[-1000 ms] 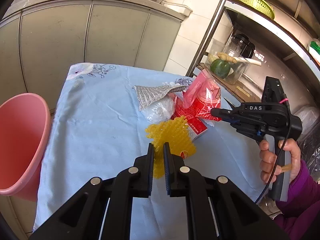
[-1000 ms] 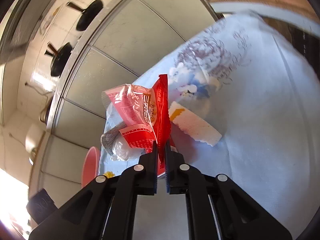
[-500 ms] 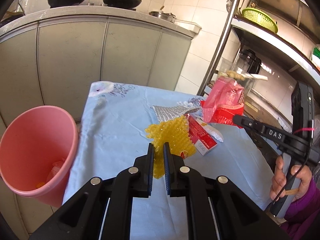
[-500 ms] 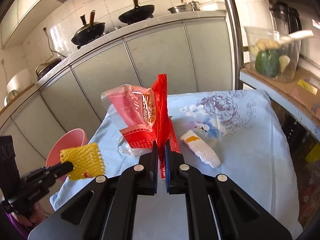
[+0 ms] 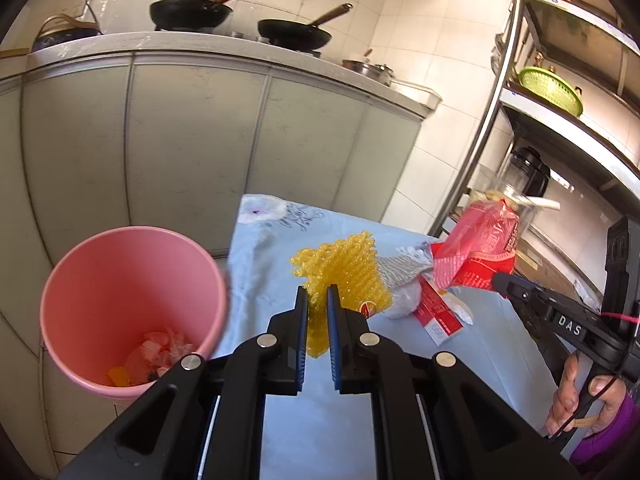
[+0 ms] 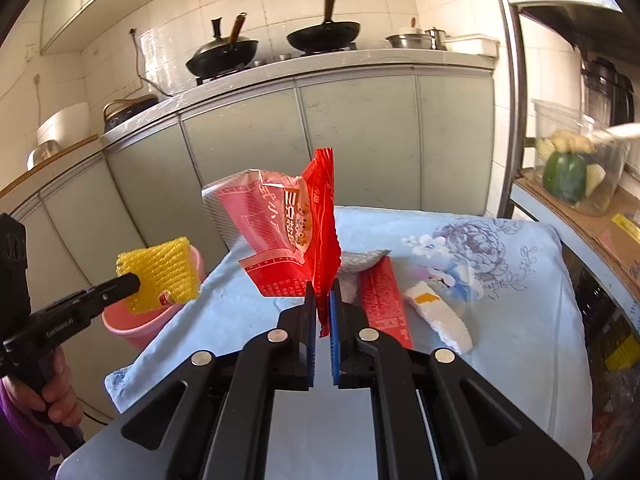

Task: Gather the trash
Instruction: 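Carry the foam net and red bag over the pink bucket with both grippers, then open both grippers to drop the foam net and red bag into the bucket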

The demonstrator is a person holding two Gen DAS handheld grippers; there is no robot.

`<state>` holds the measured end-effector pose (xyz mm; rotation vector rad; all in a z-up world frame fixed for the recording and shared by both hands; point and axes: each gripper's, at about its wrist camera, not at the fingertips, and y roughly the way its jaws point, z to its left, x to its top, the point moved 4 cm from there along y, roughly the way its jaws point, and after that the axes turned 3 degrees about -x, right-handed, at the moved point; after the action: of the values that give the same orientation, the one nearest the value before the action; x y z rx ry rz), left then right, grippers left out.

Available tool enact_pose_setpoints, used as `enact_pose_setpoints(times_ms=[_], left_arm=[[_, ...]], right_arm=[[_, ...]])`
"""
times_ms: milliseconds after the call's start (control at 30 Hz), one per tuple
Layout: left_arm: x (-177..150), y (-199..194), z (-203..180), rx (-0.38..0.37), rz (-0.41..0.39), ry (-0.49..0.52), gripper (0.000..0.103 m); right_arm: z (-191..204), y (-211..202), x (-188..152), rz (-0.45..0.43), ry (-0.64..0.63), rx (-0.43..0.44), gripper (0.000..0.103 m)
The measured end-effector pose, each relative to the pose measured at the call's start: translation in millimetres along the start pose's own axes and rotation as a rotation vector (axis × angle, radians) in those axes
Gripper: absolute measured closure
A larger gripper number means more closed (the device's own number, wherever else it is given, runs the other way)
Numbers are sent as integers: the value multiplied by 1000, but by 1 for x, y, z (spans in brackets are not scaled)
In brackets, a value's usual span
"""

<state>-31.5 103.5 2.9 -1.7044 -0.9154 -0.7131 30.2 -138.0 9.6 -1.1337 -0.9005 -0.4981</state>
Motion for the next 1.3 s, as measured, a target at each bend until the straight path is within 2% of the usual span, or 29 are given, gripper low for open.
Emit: enact_pose_setpoints(times_ms=[200,400,633,967,1300], left_arm=[[7,-17,21,91,-52,-7,94],[8,-35,46,235,-96,26,94],[0,-48,74,361,-98,50,94],[-14,-48,118,446,-53,0,94],[-28,-39,143,482,-5,-44,92]], right_arm=[[28,11,5,9,-55,50,97],[67,29,13,28,-112,120,97],[125,55,15,58,-208,211,97],[190,94,2,141,-283,286,97],[209,124,-16,228,-306,289,97]])
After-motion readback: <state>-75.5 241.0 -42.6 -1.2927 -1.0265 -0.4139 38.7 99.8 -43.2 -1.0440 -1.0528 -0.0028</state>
